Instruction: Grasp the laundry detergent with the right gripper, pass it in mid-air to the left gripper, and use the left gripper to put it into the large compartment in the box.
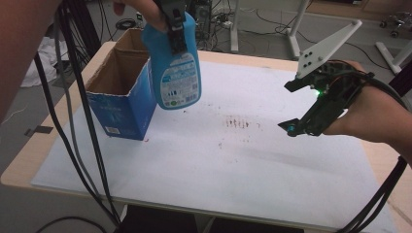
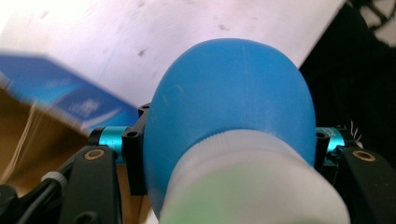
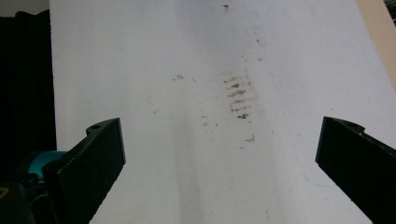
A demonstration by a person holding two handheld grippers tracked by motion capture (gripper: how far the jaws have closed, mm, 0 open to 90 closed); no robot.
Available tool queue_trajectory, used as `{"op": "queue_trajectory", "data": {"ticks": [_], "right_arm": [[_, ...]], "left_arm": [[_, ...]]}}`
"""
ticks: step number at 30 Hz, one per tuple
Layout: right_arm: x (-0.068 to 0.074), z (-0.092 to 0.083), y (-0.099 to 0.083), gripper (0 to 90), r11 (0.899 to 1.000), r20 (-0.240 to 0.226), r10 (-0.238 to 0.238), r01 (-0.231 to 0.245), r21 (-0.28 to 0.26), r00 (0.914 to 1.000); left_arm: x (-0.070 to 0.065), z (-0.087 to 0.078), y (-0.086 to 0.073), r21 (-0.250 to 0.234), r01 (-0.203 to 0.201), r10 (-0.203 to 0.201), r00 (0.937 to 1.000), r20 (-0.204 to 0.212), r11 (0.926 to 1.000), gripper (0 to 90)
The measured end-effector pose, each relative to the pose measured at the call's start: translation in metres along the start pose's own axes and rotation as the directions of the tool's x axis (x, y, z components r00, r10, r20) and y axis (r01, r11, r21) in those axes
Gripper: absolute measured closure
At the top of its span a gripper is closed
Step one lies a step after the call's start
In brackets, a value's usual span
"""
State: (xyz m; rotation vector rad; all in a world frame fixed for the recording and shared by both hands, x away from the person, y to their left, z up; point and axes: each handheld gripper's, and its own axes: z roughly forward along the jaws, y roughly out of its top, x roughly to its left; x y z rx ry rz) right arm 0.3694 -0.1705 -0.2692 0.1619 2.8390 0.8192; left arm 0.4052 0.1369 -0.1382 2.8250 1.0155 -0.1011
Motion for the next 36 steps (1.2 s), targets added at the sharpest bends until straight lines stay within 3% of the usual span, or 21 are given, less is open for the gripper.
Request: {"op": "queue_trajectory", "data": {"ticks": [2,4,6,9,14,15,19,25,29,31,32,36], "right_arm": [[0.0,-0.001,0.0,0.8,1.0,0.0,0.002,-0.002,0.0,1.0],[0.0,0.0,0.001,0.8,1.0,-0.003,-0.009,0.009,0.004,1.0],[0.001,0.002,0.001,0.8,1.0,-0.006,-0.014,0.014,0.02,0.9999],[0.002,0.004,0.002,0.8,1.0,-0.008,-0.02,0.02,0.019,0.9998],[0.0,0.005,0.001,0.8,1.0,-0.017,-0.017,0.018,0.024,0.9997],[0.0,0.005,0.001,0.8,0.999,-0.018,-0.018,0.019,0.027,0.9997],[-0.001,0.005,0.0,0.8,1.0,-0.024,-0.016,0.017,0.025,0.9996],[-0.001,0.007,-0.001,0.8,0.999,-0.029,-0.011,0.012,0.047,0.9995],[0.0,0.007,-0.001,0.8,0.999,-0.024,-0.011,0.012,0.051,0.9996],[0.001,0.007,-0.001,0.8,0.999,-0.023,-0.01,0.011,0.054,0.9997],[0.001,0.007,-0.001,0.8,0.998,-0.019,-0.011,0.012,0.054,0.9998],[0.002,0.008,-0.002,0.8,0.999,-0.014,-0.011,0.012,0.053,0.9998]], "left_arm": [[0.008,-0.008,-0.006,-0.012,0.068,-0.068,0.9975,-0.016,0.9976,37.7],[0.016,-0.016,-0.013,-0.031,0.138,-0.139,0.99,-0.025,0.9899,37.7],[0.023,-0.022,-0.021,-0.062,0.231,-0.233,0.9721,-0.028,0.971,37.7],[0.036,-0.032,-0.034,-0.073,0.308,-0.311,0.9494,-0.043,0.9487,37.7],[0.05,-0.041,-0.05,-0.076,0.436,-0.442,0.8928,-0.089,0.8967,37.7],[0.053,-0.042,-0.053,-0.078,0.457,-0.463,0.8808,-0.1,0.8862,37.7],[0.064,-0.042,-0.062,-0.064,0.516,-0.52,0.844,-0.133,0.8542,37.7],[0.081,-0.032,-0.07,-0.05,0.555,-0.556,0.8192,-0.139,0.8301,37.7],[0.091,-0.021,-0.07,-0.037,0.562,-0.561,0.8154,-0.142,0.8262,37.7],[0.094,-0.014,-0.07,-0.026,0.552,-0.55,0.823,-0.142,0.8332,37.7],[0.096,-0.01,-0.07,-0.02,0.539,-0.536,0.8319,-0.143,0.8419,37.7],[0.1,0.008,-0.068,0.015,0.455,-0.449,0.8827,-0.138,0.8902,37.7]]}}
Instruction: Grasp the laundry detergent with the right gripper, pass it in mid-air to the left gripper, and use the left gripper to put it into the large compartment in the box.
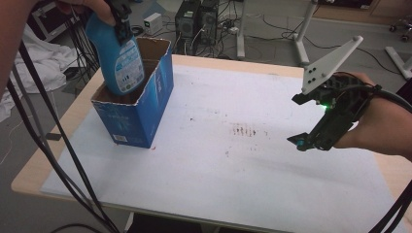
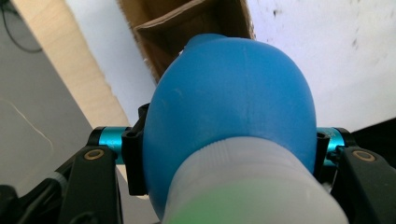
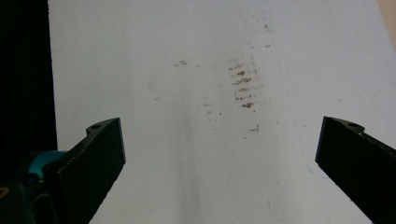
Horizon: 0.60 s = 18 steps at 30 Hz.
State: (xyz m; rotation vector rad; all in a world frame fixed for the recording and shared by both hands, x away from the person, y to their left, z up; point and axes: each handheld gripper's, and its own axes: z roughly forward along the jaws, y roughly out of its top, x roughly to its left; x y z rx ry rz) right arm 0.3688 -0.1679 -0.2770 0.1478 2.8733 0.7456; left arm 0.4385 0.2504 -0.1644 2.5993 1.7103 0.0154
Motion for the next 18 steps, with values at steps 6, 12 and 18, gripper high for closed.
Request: {"op": "queue_trajectory", "data": {"ticks": [6,12,18], "right_arm": [[0.002,0.004,-0.003,0.8,1.0,0.002,0.009,-0.009,0.006,1.0],[0.003,0.005,-0.005,0.9,1.0,0.001,0.013,-0.013,0.018,0.9999],[0.005,0.008,-0.007,0.9,0.999,-0.005,0.017,-0.017,0.034,0.9998]], "left_arm": [[0.0,0.032,0.005,0.019,-0.121,0.121,0.9926,0.01,0.9925,37.7],[-0.003,0.058,0.008,0.033,-0.243,0.243,0.9701,0.007,0.9695,37.7],[-0.003,0.083,0.008,0.037,-0.361,0.362,0.9322,-0.006,0.9317,37.8]]}}
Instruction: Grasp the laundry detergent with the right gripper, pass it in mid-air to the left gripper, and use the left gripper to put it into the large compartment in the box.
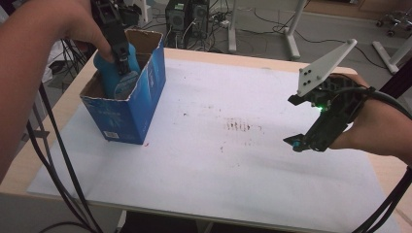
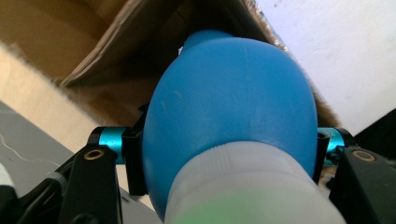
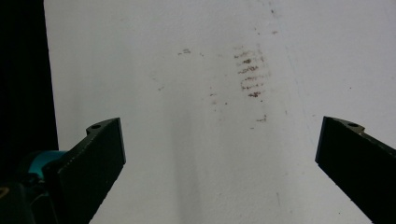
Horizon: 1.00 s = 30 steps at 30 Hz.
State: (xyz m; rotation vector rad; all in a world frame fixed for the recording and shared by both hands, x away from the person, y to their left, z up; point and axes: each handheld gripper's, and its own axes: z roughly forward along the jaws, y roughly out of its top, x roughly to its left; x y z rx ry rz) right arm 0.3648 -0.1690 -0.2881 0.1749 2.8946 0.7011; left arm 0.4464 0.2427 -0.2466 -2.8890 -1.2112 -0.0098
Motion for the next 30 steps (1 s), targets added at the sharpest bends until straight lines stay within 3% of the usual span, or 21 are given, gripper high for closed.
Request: {"op": "queue_trajectory", "data": {"ticks": [4,12,15,23,30], "right_arm": [[0.0,0.002,-0.002,0.9,1.0,0.002,0.007,-0.007,0.011,1.0],[0.001,0.002,-0.002,0.9,1.0,0.005,0.008,-0.008,0.017,1.0],[0.002,0.002,-0.002,0.9,1.0,0.005,0.011,-0.011,0.019,0.9999],[0.002,0.005,0.0,0.9,1.0,0.005,0.01,-0.01,0.023,0.9999],[0.003,0.007,0.002,0.9,1.0,0.0,0.006,-0.006,0.025,1.0]], "left_arm": [[0.0,0.016,0.0,0.013,-0.078,0.078,0.9969,0.007,0.9968,37.7],[0.002,0.04,0.001,0.019,-0.127,0.126,0.9914,0.036,0.9917,37.6],[0.004,0.042,0.0,-0.006,-0.132,0.132,0.9905,0.038,0.9913,37.6],[0.007,0.042,-0.001,-0.003,-0.139,0.139,0.9884,0.062,0.9903,37.0],[0.007,0.035,-0.003,-0.01,-0.124,0.124,0.9902,0.064,0.9922,27.6]]}}
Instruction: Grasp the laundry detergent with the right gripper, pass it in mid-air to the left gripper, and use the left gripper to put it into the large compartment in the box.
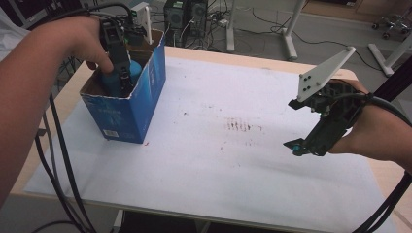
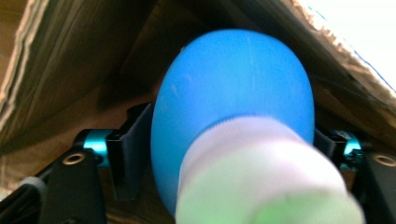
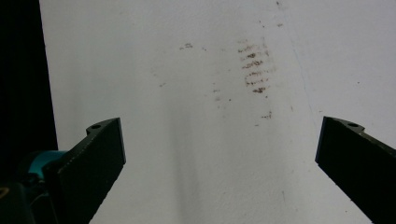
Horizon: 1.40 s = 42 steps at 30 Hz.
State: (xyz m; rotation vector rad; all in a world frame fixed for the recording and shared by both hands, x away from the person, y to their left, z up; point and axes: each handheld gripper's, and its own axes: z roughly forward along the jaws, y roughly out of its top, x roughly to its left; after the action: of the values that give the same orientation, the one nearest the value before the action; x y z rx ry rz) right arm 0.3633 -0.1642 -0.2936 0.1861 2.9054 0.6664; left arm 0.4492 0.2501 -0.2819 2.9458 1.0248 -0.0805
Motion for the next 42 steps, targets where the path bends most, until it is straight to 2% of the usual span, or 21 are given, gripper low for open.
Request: {"op": "queue_trajectory", "data": {"ticks": [9,14,15,22,26,29,33,35,36,42], "right_arm": [[-0.001,0.0,-0.001,0.9,1.0,-0.005,0.002,-0.002,0.002,1.0],[-0.003,-0.002,-0.002,0.9,1.0,-0.007,0.005,-0.005,0.001,1.0],[-0.003,-0.003,-0.002,0.9,1.0,-0.007,0.005,-0.005,0.002,1.0],[-0.01,-0.01,-0.001,0.9,1.0,-0.017,0.002,-0.002,0.005,0.9999],[-0.014,-0.013,-0.001,0.9,1.0,-0.018,0.0,0.001,0.015,0.9998],[-0.016,-0.014,-0.001,0.9,1.0,-0.019,0.001,0.0,0.017,0.9998],[-0.018,-0.016,0.0,0.9,1.0,-0.025,-0.004,0.005,0.027,0.9997],[-0.018,-0.017,0.0,0.9,0.999,-0.027,-0.006,0.007,0.033,0.9996],[-0.018,-0.018,0.001,0.9,0.999,-0.027,-0.009,0.01,0.033,0.9996],[-0.015,-0.021,0.004,0.9,0.998,-0.033,-0.021,0.023,0.05,0.9992]], "left_arm": [[-0.004,-0.02,-0.003,-0.011,-0.002,0.002,0.9999,-0.012,0.9999,24.1],[-0.006,-0.034,-0.004,-0.011,-0.002,0.002,0.9993,-0.037,0.9999,21.7],[-0.008,-0.042,-0.005,-0.01,-0.009,0.008,0.9988,-0.049,0.9999,21.7],[-0.023,-0.073,-0.004,-0.016,-0.045,0.044,0.996,-0.078,0.9988,18.5],[-0.037,-0.087,0.002,-0.019,-0.089,0.087,0.9924,-0.087,0.9959,16.4],[-0.048,-0.095,0.008,-0.02,-0.134,0.132,0.9877,-0.085,0.9908,16.4],[-0.064,-0.1,0.02,-0.017,-0.191,0.189,0.9778,-0.09,0.9814,12.7],[-0.07,-0.101,0.028,-0.013,-0.227,0.225,0.9707,-0.084,0.9738,11.6],[-0.073,-0.101,0.032,-0.012,-0.235,0.233,0.9693,-0.078,0.9719,11.6],[-0.086,-0.092,0.056,0.014,-0.313,0.313,0.9478,-0.062,0.9498,8.7]]}}
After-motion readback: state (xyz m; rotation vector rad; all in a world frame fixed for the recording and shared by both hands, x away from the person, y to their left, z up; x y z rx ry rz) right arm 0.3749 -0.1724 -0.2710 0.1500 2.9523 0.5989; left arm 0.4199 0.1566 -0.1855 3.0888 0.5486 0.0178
